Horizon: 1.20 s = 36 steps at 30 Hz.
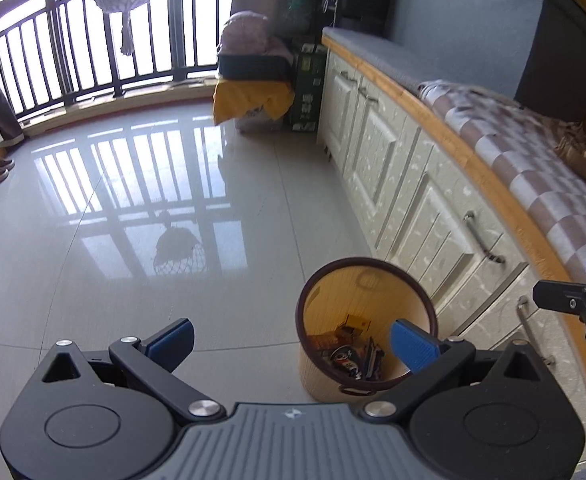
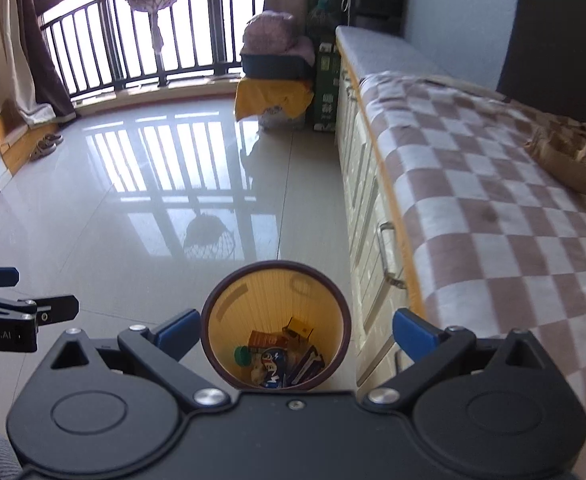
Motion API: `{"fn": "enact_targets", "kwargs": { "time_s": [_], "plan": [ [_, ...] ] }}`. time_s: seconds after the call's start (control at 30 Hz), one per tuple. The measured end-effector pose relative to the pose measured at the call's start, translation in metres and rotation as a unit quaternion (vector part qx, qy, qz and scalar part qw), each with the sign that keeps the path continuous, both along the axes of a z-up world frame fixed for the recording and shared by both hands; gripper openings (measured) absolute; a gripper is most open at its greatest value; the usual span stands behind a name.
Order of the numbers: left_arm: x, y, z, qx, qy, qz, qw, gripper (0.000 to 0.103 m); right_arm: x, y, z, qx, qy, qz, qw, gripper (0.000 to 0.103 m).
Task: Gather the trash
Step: 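Move both tools back toward the cardboard scrap and teal wrapper on the mattress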
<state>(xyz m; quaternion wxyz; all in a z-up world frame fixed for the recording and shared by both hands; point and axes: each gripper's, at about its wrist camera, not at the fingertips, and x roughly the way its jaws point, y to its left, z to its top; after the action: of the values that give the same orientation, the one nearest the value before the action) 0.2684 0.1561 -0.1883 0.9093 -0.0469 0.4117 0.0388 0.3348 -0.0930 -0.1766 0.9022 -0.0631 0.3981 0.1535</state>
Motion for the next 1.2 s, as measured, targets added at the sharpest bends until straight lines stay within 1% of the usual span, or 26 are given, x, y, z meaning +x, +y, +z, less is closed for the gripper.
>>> {"fn": "enact_targets", "kwargs": {
  "time_s": [0.17,0.33,0.5,0.6,0.83,0.97,1.07,1.13,1.2],
  "plan": [
    [-0.006,-0.022,0.016,-0.004,-0.024,-0.016,0.9996,0.103,-0.013,-0.029,0.022,0.010,-0.027,-0.022,0.999,0.103],
    [-0.011,-0.048,0.030,-0.006,-0.044,-0.034,0.9984,0.103,-0.026,-0.066,0.038,0.012,-0.049,-0.060,0.997,0.103],
    [-0.010,-0.081,0.043,-0.030,-0.085,-0.051,0.9946,0.103,-0.038,-0.111,0.046,-0.009,-0.084,-0.112,0.990,0.103],
    [-0.004,-0.107,0.048,-0.039,-0.102,-0.068,0.9917,0.103,-0.045,-0.141,0.049,-0.004,-0.095,-0.140,0.986,0.103],
    [0.011,-0.172,0.060,-0.051,-0.151,-0.107,0.9814,0.103,-0.056,-0.207,0.048,-0.016,-0.137,-0.214,0.967,0.103],
    [0.026,-0.207,0.064,-0.065,-0.170,-0.130,0.9747,0.103,-0.054,-0.237,0.041,-0.034,-0.164,-0.265,0.950,0.103],
    [0.038,-0.234,0.065,-0.071,-0.176,-0.147,0.9707,0.103,-0.048,-0.256,0.034,-0.041,-0.173,-0.306,0.935,0.103],
    [0.048,-0.251,0.065,-0.073,-0.179,-0.156,0.9685,0.103,-0.043,-0.268,0.029,-0.032,-0.183,-0.319,0.929,0.103],
    [0.057,-0.267,0.065,-0.077,-0.183,-0.168,0.9656,0.103,-0.034,-0.279,0.027,-0.012,-0.184,-0.322,0.929,0.103]
  ]
}}
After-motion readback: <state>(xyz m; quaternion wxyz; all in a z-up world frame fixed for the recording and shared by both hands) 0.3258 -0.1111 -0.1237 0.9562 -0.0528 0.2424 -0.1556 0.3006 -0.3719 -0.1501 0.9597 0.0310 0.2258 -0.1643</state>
